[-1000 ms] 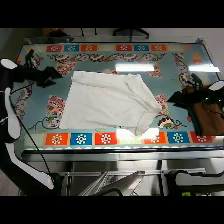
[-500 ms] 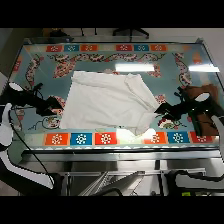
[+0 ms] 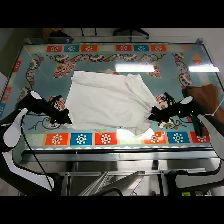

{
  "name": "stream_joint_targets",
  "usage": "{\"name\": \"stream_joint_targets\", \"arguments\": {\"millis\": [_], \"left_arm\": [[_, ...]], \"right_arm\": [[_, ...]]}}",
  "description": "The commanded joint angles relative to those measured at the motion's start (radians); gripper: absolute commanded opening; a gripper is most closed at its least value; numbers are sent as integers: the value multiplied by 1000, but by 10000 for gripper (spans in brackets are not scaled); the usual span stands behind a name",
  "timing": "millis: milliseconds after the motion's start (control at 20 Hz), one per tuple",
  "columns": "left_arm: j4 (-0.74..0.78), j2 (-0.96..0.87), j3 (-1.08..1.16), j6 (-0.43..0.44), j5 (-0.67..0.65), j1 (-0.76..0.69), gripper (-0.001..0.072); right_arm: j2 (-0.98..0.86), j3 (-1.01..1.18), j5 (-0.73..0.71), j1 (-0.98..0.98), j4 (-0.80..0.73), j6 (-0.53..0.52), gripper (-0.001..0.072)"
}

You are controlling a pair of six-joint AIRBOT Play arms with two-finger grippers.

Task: Fold the shirts.

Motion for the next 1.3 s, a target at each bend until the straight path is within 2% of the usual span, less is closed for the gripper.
{"name": "stream_joint_targets", "arguments": {"millis": [0,150,300,400,450,550,600,750,900,1000,1100,1200,1250], "left_arm": [[-23,5,48,1,-27,-20,13],[-173,97,202,1,-138,-18,12],[-427,290,455,-11,-198,-15,13],[-616,436,670,-11,-124,-2,13],[-664,499,780,-10,-67,6,13],[-676,634,969,-11,95,45,13],[-668,716,996,-11,193,89,13],[-539,980,837,-11,385,274,13],[-539,1144,583,53,436,472,13],[-679,1143,464,118,367,565,13],[-859,1066,379,193,251,590,13],[-896,959,299,229,216,505,13],[-870,903,262,264,220,425,13]], "right_arm": [[18,21,63,2,191,-117,24],[82,181,207,-28,312,-140,23],[158,505,336,-144,610,-182,23],[190,753,360,-234,795,-184,23],[203,863,356,-271,843,-184,23],[235,1065,320,-343,869,-184,24],[256,1130,295,-376,869,-184,24],[340,1176,201,-436,841,-217,24],[367,1172,183,-436,778,-251,23],[358,1122,200,-433,779,-290,23],[337,1004,218,-388,778,-330,23],[291,821,190,-211,708,-385,23],[260,726,118,-93,630,-410,23]]}}
